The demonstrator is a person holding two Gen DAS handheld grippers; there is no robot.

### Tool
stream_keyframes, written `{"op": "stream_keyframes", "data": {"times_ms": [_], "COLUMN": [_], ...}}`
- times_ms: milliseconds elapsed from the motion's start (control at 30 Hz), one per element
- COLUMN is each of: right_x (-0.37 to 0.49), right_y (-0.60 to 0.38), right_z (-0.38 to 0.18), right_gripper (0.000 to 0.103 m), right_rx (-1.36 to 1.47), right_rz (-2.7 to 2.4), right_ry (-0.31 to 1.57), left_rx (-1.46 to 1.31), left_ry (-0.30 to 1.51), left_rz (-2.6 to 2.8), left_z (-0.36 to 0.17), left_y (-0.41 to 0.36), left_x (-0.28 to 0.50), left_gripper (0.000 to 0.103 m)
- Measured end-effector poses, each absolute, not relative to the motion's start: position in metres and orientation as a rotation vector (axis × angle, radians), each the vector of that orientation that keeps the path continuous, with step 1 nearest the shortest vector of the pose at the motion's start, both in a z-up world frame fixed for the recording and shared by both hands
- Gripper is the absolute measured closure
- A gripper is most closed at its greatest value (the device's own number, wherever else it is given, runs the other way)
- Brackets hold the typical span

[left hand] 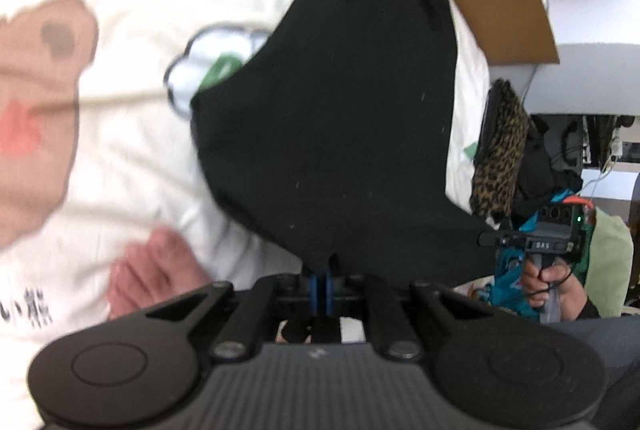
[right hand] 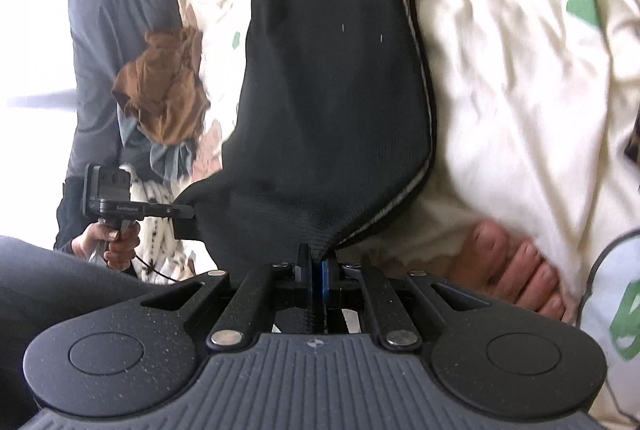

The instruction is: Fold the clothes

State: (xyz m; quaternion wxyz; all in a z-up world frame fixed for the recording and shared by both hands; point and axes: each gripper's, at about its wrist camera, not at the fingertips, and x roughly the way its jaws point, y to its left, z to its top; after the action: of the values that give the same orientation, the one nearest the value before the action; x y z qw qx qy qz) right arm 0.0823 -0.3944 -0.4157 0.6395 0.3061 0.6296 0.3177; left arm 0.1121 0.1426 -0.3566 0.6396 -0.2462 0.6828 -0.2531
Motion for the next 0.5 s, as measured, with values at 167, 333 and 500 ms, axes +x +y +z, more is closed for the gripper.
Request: {"op": "stream_keyframes", "data": {"times_ms": [167, 333, 500], "right_x": [0.098, 0.119, 0.143], "right_y": [-0.398, -0.396, -0.394], "right_z": [-0.409, -0.403, -0.391], "right_gripper": [0.101, 0.101, 0.101], "right_rx": [0.698, 0.672, 0.632], "right_rz": [0.718, 0.700, 0.687], "right_ry": [1.388, 1.335, 1.268], "left_rx": [-0.530, -0.483, -0.433], "left_ry": [1.522, 1.473, 1.407], "left_rz": [-0.574, -0.579, -0.577], "left_z": [-0.348, -0.337, -0.328], "left_y": [0.141, 0.134, 0.127], "left_x": [0.133, 0.159, 0.181], "left_gripper": [0.099, 0.099, 0.099]}}
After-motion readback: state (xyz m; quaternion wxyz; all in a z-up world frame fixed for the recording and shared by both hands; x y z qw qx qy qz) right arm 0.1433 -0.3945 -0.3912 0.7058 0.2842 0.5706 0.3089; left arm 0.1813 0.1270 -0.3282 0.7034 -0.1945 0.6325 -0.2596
